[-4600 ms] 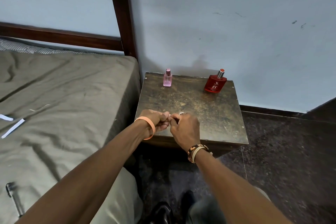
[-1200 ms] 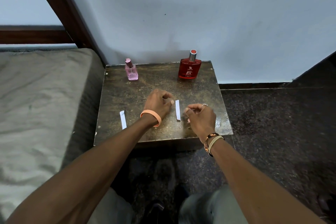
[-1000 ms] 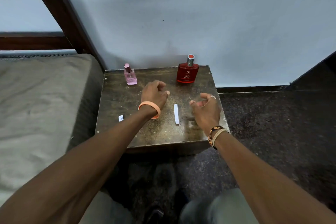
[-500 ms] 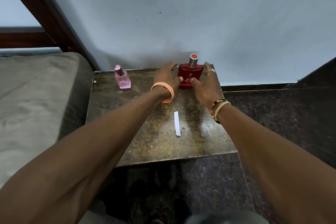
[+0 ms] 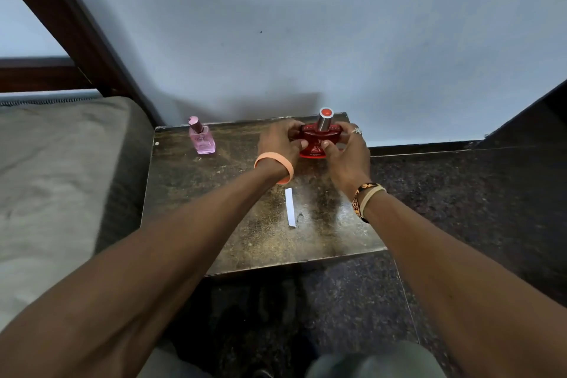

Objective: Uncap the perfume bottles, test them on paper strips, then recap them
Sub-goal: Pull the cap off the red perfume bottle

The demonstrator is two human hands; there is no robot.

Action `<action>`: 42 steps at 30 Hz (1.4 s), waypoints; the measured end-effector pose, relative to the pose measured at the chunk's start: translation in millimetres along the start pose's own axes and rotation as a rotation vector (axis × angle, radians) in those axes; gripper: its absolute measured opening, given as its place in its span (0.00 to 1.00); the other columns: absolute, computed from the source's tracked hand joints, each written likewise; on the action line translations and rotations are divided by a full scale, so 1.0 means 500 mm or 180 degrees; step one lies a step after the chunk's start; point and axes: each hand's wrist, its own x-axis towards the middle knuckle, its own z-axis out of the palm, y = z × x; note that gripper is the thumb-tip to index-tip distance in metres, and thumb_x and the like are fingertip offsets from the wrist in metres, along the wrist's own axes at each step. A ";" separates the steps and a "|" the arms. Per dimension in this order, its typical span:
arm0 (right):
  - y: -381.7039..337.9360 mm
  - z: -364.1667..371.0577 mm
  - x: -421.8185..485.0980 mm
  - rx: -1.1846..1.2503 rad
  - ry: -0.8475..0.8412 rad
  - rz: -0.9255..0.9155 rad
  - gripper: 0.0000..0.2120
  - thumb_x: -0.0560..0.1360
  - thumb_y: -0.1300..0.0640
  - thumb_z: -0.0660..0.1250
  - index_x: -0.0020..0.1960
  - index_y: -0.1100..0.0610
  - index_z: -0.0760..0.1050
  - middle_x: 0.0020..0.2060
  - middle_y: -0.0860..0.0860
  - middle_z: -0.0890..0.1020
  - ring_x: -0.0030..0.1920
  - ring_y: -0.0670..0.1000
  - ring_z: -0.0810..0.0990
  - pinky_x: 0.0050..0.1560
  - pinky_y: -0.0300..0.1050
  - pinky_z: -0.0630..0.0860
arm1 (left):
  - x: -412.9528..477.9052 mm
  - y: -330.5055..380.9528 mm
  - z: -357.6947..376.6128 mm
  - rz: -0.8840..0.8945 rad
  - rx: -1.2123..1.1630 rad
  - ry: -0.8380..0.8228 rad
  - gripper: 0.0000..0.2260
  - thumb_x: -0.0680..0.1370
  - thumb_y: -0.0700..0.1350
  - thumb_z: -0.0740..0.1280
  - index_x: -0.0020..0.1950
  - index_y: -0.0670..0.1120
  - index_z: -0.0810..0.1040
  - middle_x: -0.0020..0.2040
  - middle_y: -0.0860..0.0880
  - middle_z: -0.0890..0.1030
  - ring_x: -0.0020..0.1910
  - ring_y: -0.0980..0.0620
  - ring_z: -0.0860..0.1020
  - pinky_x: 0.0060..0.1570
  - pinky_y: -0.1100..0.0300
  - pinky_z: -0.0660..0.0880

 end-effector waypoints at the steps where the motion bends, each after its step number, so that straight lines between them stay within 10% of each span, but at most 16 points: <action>1: 0.000 -0.013 -0.012 0.0022 0.0009 0.0041 0.15 0.77 0.62 0.68 0.61 0.50 0.73 0.51 0.46 0.80 0.54 0.49 0.80 0.57 0.48 0.76 | -0.014 0.009 0.001 0.0024 -0.0004 -0.0039 0.15 0.71 0.36 0.72 0.55 0.46 0.82 0.51 0.49 0.85 0.50 0.54 0.82 0.56 0.60 0.77; 42: 0.084 -0.118 -0.195 -0.0649 -0.0106 0.0380 0.17 0.72 0.59 0.75 0.60 0.51 0.78 0.53 0.49 0.83 0.55 0.51 0.80 0.57 0.47 0.77 | -0.221 0.060 0.064 -0.0350 0.0075 -0.0357 0.16 0.72 0.34 0.71 0.58 0.45 0.80 0.54 0.48 0.83 0.52 0.52 0.81 0.56 0.56 0.78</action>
